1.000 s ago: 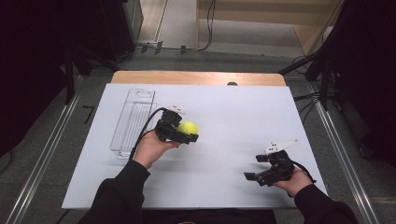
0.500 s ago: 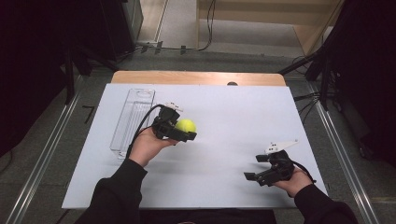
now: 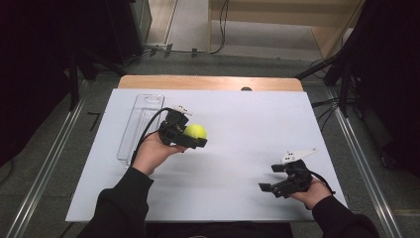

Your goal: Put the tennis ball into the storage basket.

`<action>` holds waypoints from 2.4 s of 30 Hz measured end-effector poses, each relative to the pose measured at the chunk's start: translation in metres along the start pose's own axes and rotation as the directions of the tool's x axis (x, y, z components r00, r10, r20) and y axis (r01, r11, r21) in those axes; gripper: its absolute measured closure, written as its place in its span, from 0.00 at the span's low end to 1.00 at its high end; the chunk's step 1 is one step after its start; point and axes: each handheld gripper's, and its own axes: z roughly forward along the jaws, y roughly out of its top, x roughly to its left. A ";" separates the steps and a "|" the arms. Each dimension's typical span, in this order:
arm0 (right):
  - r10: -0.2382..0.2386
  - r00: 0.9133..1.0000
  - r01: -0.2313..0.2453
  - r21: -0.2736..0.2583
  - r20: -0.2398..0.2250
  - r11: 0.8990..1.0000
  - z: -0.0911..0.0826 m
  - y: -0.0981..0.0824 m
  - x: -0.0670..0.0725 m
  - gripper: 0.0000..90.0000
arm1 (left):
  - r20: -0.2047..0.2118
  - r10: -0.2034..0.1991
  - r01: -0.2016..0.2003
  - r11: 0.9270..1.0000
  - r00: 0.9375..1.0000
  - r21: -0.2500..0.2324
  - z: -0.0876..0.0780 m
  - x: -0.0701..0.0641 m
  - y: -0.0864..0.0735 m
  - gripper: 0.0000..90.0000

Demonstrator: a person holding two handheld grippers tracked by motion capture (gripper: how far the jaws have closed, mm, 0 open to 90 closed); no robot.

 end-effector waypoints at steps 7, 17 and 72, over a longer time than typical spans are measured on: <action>-0.002 1.000 0.002 -0.002 0.000 1.000 0.000 0.000 0.000 0.07 | 0.000 -0.006 0.006 1.000 1.000 -0.016 -0.009 -0.001 0.003 0.29; -0.004 1.000 0.004 0.001 -0.001 1.000 0.000 0.000 0.000 0.06 | -0.003 -0.019 0.019 1.000 1.000 -0.016 -0.012 0.004 0.002 0.29; -0.005 1.000 0.005 0.002 -0.001 1.000 0.000 0.000 0.000 0.06 | -0.085 -0.110 0.109 0.994 0.990 -0.020 -0.038 0.043 -0.014 0.29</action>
